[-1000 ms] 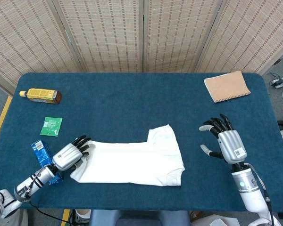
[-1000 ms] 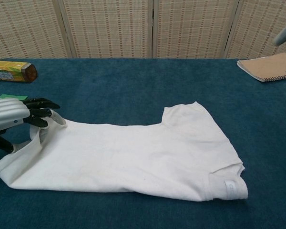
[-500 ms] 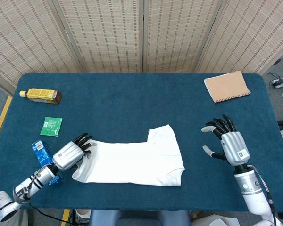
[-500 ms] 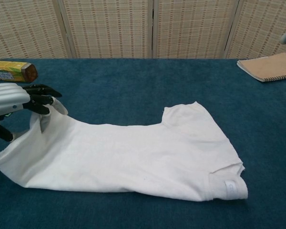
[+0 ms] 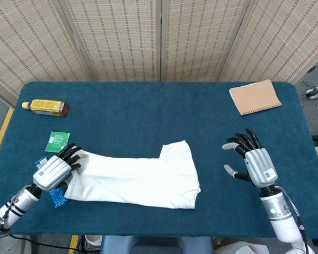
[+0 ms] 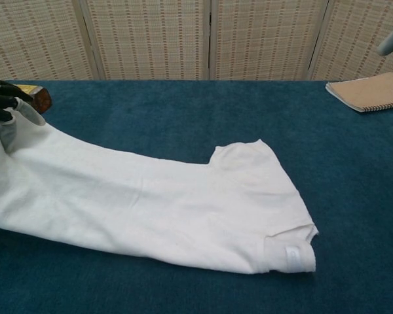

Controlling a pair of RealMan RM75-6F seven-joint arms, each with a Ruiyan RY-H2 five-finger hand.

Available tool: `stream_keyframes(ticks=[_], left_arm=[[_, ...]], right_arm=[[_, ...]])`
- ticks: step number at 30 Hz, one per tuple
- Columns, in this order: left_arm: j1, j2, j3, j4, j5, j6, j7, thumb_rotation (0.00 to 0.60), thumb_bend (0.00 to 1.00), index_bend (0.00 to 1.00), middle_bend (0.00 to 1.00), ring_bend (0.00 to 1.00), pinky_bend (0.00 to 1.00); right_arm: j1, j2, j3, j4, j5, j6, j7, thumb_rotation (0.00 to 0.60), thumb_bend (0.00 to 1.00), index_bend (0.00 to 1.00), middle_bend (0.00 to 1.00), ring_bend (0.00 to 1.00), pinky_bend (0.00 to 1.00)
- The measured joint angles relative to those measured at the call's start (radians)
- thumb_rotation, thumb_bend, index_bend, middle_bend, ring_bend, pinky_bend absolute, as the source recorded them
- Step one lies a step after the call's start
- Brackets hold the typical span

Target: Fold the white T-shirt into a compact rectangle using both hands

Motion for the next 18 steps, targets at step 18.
stream_keyframes(ticks=[18], left_arm=[[0.078, 0.143, -0.011, -0.001, -0.063, 0.004, -0.006, 0.600, 0.51, 0.67, 0.23, 0.09, 0.00]], right_arm=[[0.023, -0.011, 0.014, -0.021, -0.007, -0.016, -0.014, 0.600, 0.20, 0.37, 0.29, 0.14, 0.00]])
